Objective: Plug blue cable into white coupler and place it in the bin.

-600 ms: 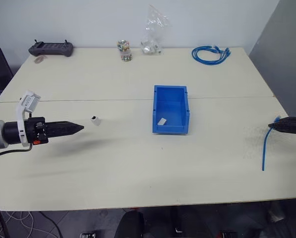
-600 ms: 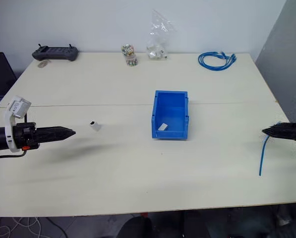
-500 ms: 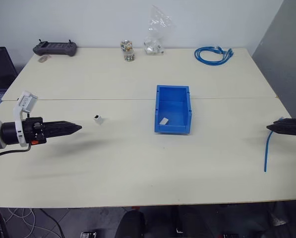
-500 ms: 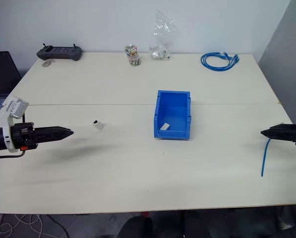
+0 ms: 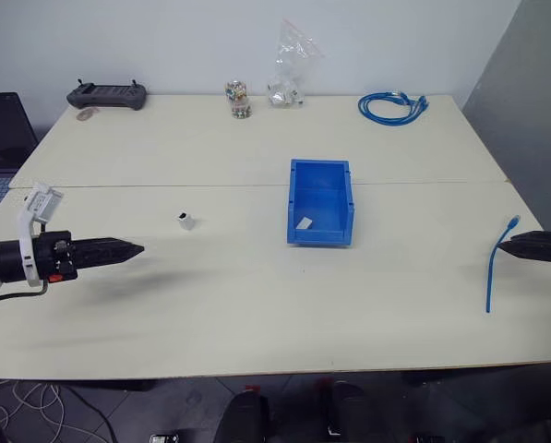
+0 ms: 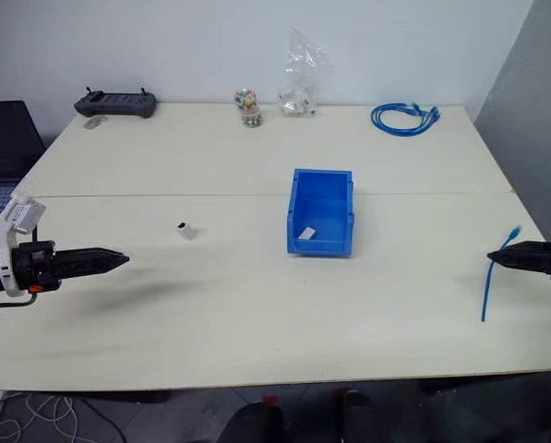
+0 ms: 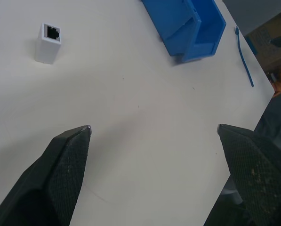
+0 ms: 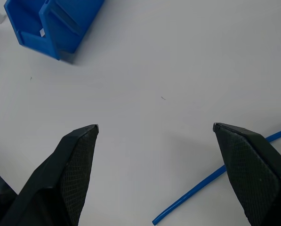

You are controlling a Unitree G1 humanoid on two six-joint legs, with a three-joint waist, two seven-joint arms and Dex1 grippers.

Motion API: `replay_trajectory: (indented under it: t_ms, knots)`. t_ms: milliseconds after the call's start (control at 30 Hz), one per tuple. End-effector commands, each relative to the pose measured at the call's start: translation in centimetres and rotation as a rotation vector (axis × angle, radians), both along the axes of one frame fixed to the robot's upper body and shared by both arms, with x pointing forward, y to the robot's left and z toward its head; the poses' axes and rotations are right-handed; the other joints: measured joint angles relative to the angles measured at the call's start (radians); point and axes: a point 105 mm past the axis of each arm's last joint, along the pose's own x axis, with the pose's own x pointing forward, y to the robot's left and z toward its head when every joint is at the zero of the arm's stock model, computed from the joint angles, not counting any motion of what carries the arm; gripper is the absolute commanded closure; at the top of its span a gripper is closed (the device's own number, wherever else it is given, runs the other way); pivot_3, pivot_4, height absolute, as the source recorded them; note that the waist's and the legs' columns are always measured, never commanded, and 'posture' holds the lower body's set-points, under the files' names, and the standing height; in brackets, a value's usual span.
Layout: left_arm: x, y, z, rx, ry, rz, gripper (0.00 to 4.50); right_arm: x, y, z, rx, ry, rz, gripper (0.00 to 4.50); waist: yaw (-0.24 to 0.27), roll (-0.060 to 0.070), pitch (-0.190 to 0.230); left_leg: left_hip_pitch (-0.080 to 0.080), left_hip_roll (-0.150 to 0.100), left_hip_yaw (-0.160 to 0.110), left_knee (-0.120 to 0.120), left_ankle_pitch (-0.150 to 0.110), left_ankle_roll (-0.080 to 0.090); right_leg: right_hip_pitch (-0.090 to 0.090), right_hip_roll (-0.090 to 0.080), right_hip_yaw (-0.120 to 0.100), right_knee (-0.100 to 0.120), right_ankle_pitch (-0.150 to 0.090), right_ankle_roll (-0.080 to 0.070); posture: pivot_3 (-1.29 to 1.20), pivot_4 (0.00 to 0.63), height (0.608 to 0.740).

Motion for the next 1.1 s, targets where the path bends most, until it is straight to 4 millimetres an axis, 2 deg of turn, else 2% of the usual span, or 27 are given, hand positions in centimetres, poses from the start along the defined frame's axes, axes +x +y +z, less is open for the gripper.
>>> replay_trajectory:
  t_ms: [33,367,467,600,700,767,900,1000,1100]
  knots:
    - [-0.1,0.2,1.3,0.027,-0.039,-0.012,0.0,-0.2,-0.1,1.1,0.002,-0.046,0.002,0.36,0.0,0.0,0.0,0.0,-0.001,0.0,0.0,0.0,0.0,-0.001,0.0,0.0,0.002,0.0,0.0,0.0,0.15,0.74]
    - [0.3,-0.9,1.0,0.023,-0.046,-0.041,0.0,-0.8,-0.4,0.3,-0.012,-0.046,-0.054,0.36,-0.001,0.0,0.0,0.002,0.0,0.0,0.001,0.001,-0.001,-0.001,0.0,0.001,0.008,-0.001,-0.001,0.0,0.15,0.74]
    - [0.9,-2.8,2.0,0.029,-0.116,-0.093,0.0,-0.7,-1.2,0.1,-0.048,-0.072,-0.133,0.36,-0.001,0.0,0.0,0.002,0.0,0.0,0.001,0.001,-0.002,-0.001,0.0,0.001,0.008,-0.001,-0.001,0.0,0.15,0.74]
    - [2.7,-9.3,5.6,0.018,-0.325,-0.219,0.0,-0.2,-1.4,0.2,-0.105,-0.183,-0.267,0.36,0.014,-0.003,0.0,0.001,-0.001,-0.003,0.003,0.003,-0.005,0.0,0.0,0.0,0.009,0.0,-0.001,0.0,0.15,0.74]
    - [3.4,-15.9,7.8,0.013,-0.512,-0.369,0.0,0.7,-3.6,-0.4,-0.261,-0.229,-0.528,0.36,0.023,-0.003,0.0,-0.001,0.0,-0.008,0.011,0.004,-0.006,0.003,0.0,0.0,0.01,0.0,0.0,0.0,0.15,0.74]
    - [3.7,-20.0,8.7,0.014,-0.632,-0.457,0.0,1.0,-4.0,-0.4,-0.313,-0.244,-0.642,0.36,0.026,-0.002,-0.001,-0.001,-0.001,-0.008,0.013,0.005,-0.01,0.005,0.0,0.001,0.01,0.001,0.001,0.0,0.15,0.74]
    - [4.2,-26.6,7.4,0.092,-0.839,-0.69,0.0,2.1,-2.9,-0.8,-0.344,-0.235,-0.748,0.36,0.024,-0.002,-0.001,0.0,-0.002,-0.006,0.015,0.006,-0.011,0.007,-0.001,0.003,0.009,0.002,0.002,0.0,0.15,0.74]
    - [5.1,-29.3,6.1,0.158,-0.944,-0.844,0.0,3.3,-2.0,-0.9,-0.337,-0.234,-0.784,0.36,0.014,-0.001,-0.002,0.002,-0.002,-0.003,0.014,0.006,-0.011,0.006,0.002,0.008,0.01,0.002,0.002,0.0,0.15,0.74]
    - [7.5,-31.9,5.7,0.239,-1.035,-0.896,0.0,4.5,-1.6,-1.0,-0.31,-0.236,-0.835,0.36,0.011,0.0,-0.002,0.002,-0.002,-0.002,0.014,0.006,-0.011,0.004,0.004,0.011,0.01,0.002,0.001,0.0,0.15,0.74]
